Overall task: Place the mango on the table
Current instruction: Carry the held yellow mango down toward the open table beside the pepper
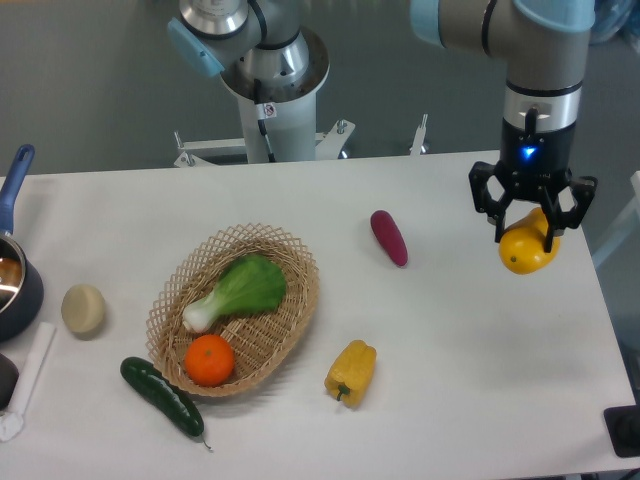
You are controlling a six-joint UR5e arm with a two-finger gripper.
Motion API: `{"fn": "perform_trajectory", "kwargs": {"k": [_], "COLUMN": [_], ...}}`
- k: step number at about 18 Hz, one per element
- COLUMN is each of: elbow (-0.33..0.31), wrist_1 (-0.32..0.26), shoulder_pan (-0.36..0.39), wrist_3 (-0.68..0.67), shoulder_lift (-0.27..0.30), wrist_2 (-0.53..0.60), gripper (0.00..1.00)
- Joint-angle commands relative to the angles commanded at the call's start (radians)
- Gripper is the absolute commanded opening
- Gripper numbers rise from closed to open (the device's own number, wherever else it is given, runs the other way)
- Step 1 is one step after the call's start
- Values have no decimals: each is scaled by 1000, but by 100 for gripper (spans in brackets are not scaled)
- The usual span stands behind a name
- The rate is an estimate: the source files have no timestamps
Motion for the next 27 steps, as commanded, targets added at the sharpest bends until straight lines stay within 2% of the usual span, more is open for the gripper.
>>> {"fn": "perform_trajectory", "kwargs": {"k": [2,11,19,24,27], "elbow": [-24,-46,-117,-126,-115], "wrist_1": [2,2,14,17,69], "shoulder_pan": [-2,-9,-40,-78,-94], "wrist_3": [-2,-44,-244,-295,-290], "shoulder_lift": [5,14,-3,-80,-136], "wrist_2": [0,0,2,3,3], "gripper": [41,41,41,41,41]}}
